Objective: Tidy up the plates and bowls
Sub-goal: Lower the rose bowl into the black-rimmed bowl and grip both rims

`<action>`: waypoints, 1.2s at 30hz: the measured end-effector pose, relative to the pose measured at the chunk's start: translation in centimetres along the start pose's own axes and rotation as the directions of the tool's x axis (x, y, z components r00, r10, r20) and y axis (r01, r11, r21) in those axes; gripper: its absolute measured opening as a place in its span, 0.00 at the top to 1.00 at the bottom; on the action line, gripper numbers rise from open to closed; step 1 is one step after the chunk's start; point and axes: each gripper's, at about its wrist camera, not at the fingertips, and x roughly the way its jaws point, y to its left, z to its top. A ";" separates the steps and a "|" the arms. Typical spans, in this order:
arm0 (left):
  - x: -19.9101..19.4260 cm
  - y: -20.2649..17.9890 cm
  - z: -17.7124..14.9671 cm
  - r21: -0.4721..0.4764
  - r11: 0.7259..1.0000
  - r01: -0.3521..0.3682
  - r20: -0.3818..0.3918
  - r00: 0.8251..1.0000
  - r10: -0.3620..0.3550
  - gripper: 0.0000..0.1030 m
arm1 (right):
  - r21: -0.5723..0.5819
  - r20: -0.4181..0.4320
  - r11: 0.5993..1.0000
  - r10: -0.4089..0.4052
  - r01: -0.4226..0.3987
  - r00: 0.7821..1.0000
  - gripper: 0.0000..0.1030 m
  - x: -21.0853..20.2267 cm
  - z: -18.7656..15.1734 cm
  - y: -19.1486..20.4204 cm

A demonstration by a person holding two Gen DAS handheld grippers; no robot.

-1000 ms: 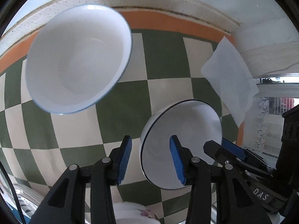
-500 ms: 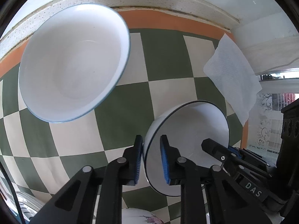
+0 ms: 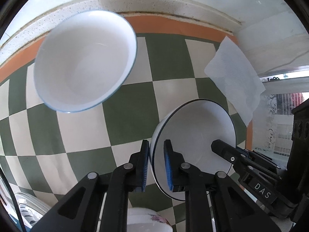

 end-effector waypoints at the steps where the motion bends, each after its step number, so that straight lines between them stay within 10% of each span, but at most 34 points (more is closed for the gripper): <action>1: -0.3 0.0 -0.2 0.002 1.000 0.001 0.006 1.000 -0.001 0.87 | -0.009 0.005 1.000 -0.001 0.001 1.000 0.88 -0.4 -0.2 0.2; 21: -8.7 3.0 -9.1 0.020 0.999 0.037 0.086 0.996 -0.039 0.87 | -0.112 0.054 0.993 0.036 -0.030 0.998 0.88 -7.7 -9.7 6.8; 36: -5.1 5.8 -14.2 -0.014 1.000 0.017 -0.041 0.999 -0.018 0.87 | -0.122 -0.055 0.992 0.014 -0.021 0.998 0.88 -3.6 -16.3 7.3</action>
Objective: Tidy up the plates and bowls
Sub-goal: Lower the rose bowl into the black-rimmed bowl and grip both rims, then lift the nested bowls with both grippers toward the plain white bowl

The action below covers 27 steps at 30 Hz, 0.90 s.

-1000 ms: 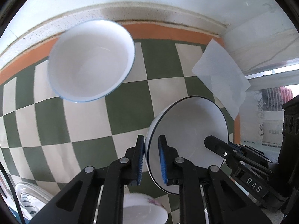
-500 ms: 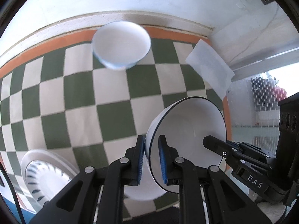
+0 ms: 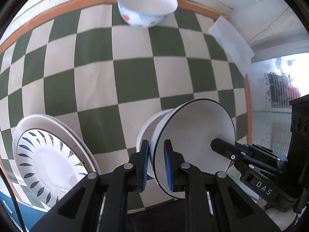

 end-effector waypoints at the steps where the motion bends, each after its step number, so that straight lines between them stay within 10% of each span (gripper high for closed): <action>1: 0.4 0.1 -0.1 0.000 1.000 -0.001 -0.011 1.000 0.001 0.87 | 0.004 -0.004 1.000 -0.001 0.001 1.000 0.88 0.3 0.0 -0.1; 19: 1.9 -0.2 -0.1 0.024 0.998 -0.056 -0.047 0.997 0.058 0.87 | -0.010 -0.087 0.999 -0.032 0.032 0.996 0.86 3.1 -0.2 -0.5; 27: -3.9 1.5 2.9 -0.058 0.998 -0.003 0.086 0.996 0.008 0.76 | 0.007 -0.019 0.999 0.037 -0.037 0.999 0.85 -1.2 2.8 -0.6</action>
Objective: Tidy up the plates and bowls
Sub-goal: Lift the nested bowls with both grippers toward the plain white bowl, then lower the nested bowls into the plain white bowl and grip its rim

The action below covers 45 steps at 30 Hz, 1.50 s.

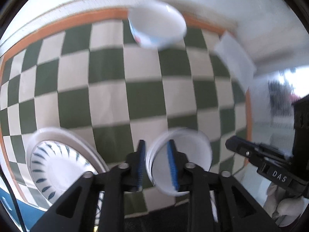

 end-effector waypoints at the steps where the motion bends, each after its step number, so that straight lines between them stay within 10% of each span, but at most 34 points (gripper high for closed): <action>1: -0.4 0.4 1.1 -0.028 1.000 0.015 0.018 1.000 -0.015 0.74 | 0.001 0.012 1.000 0.015 -0.015 1.000 0.80 -0.6 1.1 0.1; 6: -0.3 2.7 7.8 -0.158 0.984 0.080 0.048 0.996 -0.073 0.73 | 0.002 0.068 0.998 0.056 -0.056 0.996 0.57 -2.1 7.8 0.9; 21: 3.5 4.5 17.9 -0.223 0.974 0.025 0.042 0.999 -0.016 0.73 | -0.026 0.091 1.000 0.008 -0.005 0.996 0.55 3.0 22.9 3.4; 37: 6.9 3.4 19.2 -0.178 0.984 -0.029 0.014 0.999 0.032 0.78 | -0.026 0.020 0.998 -0.050 0.050 0.999 0.56 8.9 25.2 3.4; 45: 6.8 3.7 19.1 -0.178 0.983 -0.035 0.023 0.999 0.039 0.85 | -0.011 0.036 0.999 -0.030 0.030 0.999 0.89 9.7 24.8 3.4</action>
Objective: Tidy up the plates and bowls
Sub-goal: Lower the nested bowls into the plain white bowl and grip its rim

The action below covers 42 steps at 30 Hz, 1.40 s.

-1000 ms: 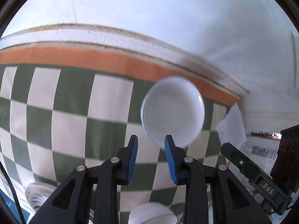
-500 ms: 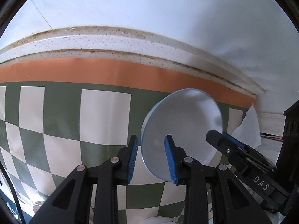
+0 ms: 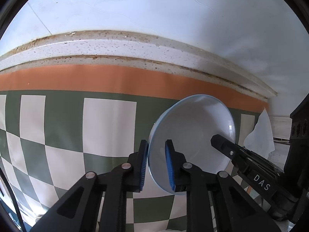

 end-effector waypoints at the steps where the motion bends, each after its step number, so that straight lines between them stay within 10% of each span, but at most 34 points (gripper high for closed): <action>1: -0.1 0.0 0.0 -0.003 1.000 0.002 0.002 1.000 -0.002 0.85 | 0.001 0.003 1.000 0.001 -0.001 1.000 0.89 -0.1 -0.1 -0.1; 22: -5.6 -0.7 -4.8 0.066 0.998 -0.003 0.091 0.996 -0.003 0.85 | -0.076 0.035 0.996 -0.036 0.038 0.999 0.90 -5.1 -3.3 1.7; 42: -10.9 -0.7 -18.5 0.188 0.982 0.025 0.060 0.997 -0.037 0.85 | -0.079 0.048 0.996 -0.025 0.028 0.999 0.90 -13.2 -19.9 2.4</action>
